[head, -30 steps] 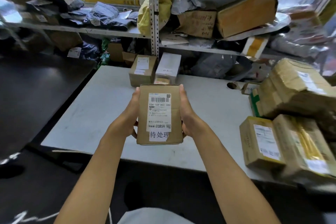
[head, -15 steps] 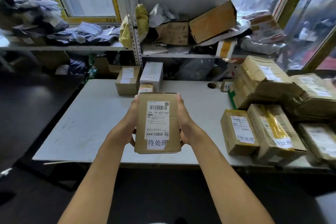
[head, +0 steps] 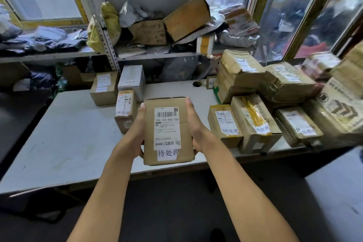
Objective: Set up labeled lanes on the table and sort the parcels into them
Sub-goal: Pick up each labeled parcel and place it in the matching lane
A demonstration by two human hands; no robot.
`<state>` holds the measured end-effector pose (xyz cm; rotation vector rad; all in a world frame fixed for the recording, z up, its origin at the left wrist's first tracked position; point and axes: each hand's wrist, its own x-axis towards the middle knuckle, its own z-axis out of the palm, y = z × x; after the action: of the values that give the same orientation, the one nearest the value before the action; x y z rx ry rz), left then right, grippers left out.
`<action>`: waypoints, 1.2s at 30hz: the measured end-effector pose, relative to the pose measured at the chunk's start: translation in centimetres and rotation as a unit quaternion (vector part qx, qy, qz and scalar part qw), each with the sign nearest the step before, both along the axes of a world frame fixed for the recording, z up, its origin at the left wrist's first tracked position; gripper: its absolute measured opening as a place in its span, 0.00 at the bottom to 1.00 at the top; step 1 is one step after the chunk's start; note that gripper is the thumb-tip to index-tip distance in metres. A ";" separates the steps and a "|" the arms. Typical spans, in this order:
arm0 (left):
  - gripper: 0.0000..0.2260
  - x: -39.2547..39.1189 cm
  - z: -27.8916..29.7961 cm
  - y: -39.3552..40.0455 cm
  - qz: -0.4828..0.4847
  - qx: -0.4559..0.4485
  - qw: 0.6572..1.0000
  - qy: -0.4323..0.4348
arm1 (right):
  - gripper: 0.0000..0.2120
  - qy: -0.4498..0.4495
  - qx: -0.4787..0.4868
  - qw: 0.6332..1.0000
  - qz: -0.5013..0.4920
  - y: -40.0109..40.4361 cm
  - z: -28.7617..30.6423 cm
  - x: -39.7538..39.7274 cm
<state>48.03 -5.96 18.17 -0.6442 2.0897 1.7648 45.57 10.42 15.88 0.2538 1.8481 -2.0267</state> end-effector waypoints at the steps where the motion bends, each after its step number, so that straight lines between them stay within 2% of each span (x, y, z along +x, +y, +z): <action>1: 0.37 -0.1 0.0 0.9 0.004 0.002 1.000 0.007 | 0.37 0.003 -0.001 1.000 0.000 0.8 -0.3 -0.3; 3: 0.35 -0.5 0.1 3.0 0.019 0.002 0.999 0.033 | 0.43 -0.001 0.008 1.000 0.001 2.2 -0.7 -0.8; 6: 0.32 -1.1 0.0 6.9 0.054 0.003 0.996 0.064 | 0.62 -0.022 -0.004 1.000 0.005 5.0 -2.3 -2.3; 7: 0.31 -1.2 -0.2 8.2 0.060 0.003 0.996 0.064 | 0.63 -0.026 -0.006 1.000 0.016 6.1 -3.2 -3.1; 11: 0.30 -1.4 -0.4 13.3 0.102 0.008 0.993 0.063 | 0.60 -0.030 -0.017 0.998 0.050 10.7 -4.0 -4.0; 16: 0.32 -1.2 -0.7 18.0 0.085 -0.018 0.996 0.035 | 0.59 -0.046 -0.018 0.996 0.077 15.5 -6.0 -5.2; 18: 0.32 -1.4 -0.6 19.0 0.077 -0.026 0.996 0.031 | 0.59 -0.039 -0.013 0.997 0.071 17.2 -4.8 -4.4; 19: 0.33 -1.5 -0.6 19.5 0.069 -0.027 0.997 0.028 | 0.57 -0.044 -0.003 0.996 0.072 18.0 -3.3 -3.5; 23: 0.35 -2.4 -0.4 20.3 0.048 -0.032 0.998 0.005 | 0.37 -0.043 0.001 0.996 0.081 20.4 0.2 -2.6; 30: 0.33 -4.5 -0.6 21.5 0.008 -0.002 1.000 -0.013 | 0.40 -0.003 0.025 0.996 0.089 23.6 0.3 -4.2; 36: 0.31 -7.8 1.0 24.5 -0.013 0.028 1.000 -0.002 | 0.31 0.044 0.057 0.995 0.070 27.6 1.6 -6.9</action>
<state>40.20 18.58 19.14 -0.6014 2.0296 1.7995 38.69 38.04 17.49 0.0631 1.9803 -1.8685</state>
